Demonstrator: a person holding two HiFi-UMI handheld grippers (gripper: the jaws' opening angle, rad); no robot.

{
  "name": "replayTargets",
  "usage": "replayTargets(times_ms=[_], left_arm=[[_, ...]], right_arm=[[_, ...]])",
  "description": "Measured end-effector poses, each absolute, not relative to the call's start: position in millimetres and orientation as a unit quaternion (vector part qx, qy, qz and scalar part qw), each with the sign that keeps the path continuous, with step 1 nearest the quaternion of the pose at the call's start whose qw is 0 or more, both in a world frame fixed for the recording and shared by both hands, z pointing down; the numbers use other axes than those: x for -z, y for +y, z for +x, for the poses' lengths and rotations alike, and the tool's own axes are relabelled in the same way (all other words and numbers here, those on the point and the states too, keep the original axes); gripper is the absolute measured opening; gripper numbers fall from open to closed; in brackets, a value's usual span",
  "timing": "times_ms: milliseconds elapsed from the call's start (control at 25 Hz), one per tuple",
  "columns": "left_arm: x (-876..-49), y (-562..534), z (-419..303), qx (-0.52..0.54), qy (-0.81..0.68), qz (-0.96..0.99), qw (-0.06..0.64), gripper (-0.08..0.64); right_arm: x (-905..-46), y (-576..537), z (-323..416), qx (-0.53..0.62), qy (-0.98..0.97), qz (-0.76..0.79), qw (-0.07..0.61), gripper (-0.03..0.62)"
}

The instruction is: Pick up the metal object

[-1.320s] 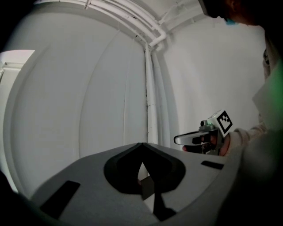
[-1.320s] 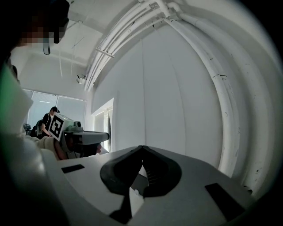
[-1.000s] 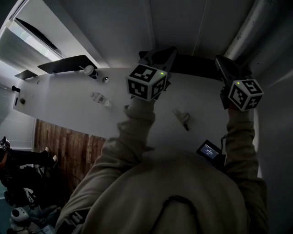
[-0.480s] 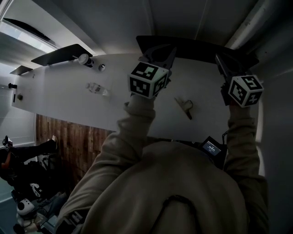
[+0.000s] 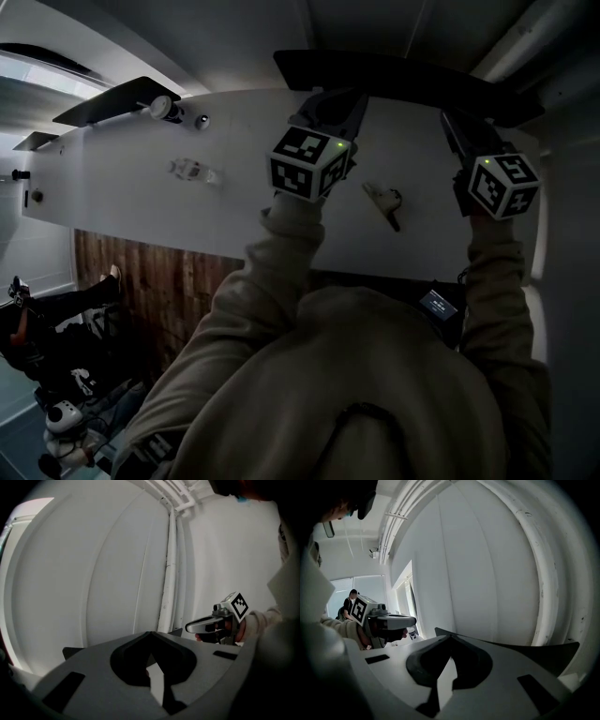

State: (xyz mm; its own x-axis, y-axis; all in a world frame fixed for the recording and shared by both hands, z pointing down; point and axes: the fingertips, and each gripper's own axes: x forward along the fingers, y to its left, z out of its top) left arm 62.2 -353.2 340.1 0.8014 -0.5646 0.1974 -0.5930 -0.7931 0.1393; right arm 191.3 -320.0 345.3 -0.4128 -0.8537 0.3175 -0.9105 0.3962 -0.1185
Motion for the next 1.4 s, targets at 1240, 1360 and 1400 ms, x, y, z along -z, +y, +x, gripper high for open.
replayTargets(times_ms=[1240, 1360, 1400], left_arm=[[-534.9, -310.1, 60.8, -0.155, -0.267, 0.923, 0.228, -0.005], [-557.3, -304.3, 59.1, -0.168, -0.263, 0.92, 0.239, -0.005], [-564.7, -302.0, 58.2, -0.172, -0.262, 0.918, 0.243, -0.005]], right_arm=[[-541.8, -284.0, 170.5, -0.281, -0.799, 0.507, 0.164, 0.021], [-557.9, -281.6, 170.3, -0.286, -0.797, 0.504, 0.169, 0.021], [-563.3, -280.7, 169.7, -0.288, -0.797, 0.503, 0.172, 0.021]])
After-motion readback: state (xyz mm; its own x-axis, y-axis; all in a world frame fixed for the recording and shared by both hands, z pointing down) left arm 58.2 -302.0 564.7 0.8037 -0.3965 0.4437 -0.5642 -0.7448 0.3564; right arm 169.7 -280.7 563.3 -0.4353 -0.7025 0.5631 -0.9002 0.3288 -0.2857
